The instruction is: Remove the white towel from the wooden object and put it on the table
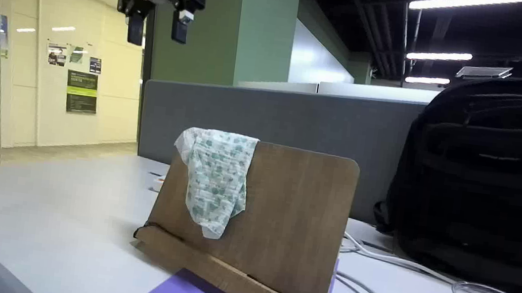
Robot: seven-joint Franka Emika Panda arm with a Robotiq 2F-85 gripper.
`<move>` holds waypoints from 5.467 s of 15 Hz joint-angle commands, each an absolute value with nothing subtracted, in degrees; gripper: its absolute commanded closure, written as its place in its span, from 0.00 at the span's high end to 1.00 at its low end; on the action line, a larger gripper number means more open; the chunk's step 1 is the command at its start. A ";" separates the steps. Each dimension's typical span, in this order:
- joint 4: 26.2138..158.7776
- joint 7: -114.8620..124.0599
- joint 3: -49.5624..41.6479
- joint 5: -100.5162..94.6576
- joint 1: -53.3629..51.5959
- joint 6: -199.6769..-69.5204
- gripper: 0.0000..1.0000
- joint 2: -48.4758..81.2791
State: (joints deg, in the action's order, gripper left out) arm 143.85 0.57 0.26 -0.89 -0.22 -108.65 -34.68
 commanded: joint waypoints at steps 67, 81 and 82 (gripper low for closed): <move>119.47 -8.80 11.24 -1.76 -11.23 -128.57 0.01 6.32; 114.67 11.50 9.87 -8.67 -17.32 -124.17 0.42 23.19; 114.43 12.18 9.57 -8.70 -17.35 -123.82 0.48 22.96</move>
State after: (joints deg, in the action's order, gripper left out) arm 117.10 8.90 10.77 -8.66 -16.49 -127.10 22.83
